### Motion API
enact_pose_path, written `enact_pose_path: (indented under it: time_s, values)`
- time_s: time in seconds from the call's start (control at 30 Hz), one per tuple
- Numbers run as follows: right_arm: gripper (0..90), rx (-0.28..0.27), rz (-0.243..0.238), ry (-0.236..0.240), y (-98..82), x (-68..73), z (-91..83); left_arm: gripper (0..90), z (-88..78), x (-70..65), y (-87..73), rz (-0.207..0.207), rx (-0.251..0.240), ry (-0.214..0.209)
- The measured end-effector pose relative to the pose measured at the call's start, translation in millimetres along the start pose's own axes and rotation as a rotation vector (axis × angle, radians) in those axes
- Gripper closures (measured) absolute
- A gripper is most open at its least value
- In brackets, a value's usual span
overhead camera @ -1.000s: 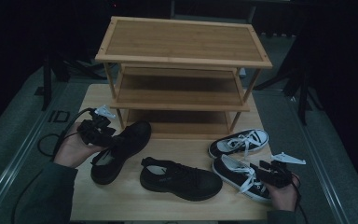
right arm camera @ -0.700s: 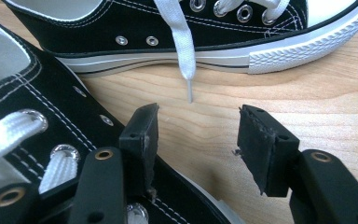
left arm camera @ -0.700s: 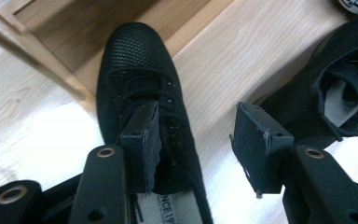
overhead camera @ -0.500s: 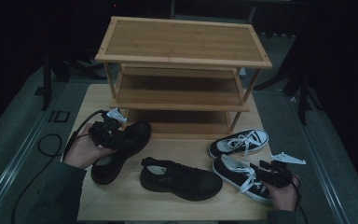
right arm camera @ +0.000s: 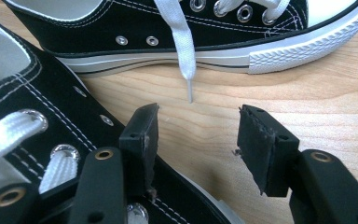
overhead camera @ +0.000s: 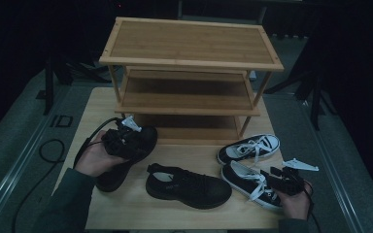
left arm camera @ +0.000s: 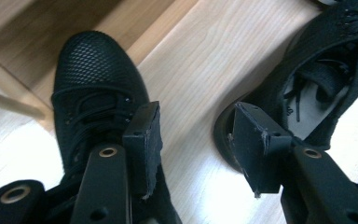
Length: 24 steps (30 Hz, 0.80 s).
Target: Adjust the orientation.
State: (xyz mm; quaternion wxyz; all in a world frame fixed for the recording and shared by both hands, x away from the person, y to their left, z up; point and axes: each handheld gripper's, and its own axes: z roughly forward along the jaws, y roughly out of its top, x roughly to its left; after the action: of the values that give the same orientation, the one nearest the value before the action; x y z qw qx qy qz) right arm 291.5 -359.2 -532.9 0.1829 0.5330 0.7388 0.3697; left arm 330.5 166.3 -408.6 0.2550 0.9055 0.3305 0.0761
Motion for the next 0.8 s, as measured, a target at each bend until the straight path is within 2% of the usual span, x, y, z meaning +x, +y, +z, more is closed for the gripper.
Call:
enact_pose_path:
  time_s: [0.2,0.4,0.8]
  values:
    - [47.6,0.002,0.002,0.001,0.0,-0.1,-0.1,52.5,3.5,-4.1,6.7,0.007,-0.005,-0.021]
    - [47.6,0.002,0.003,0.002,0.1,-0.1,0.0,52.5,8.4,-10.9,9.7,0.034,0.015,-0.034]
    - [47.6,0.003,0.004,0.001,0.1,0.0,0.0,53.4,15.9,-19.1,14.7,0.056,0.024,-0.059]
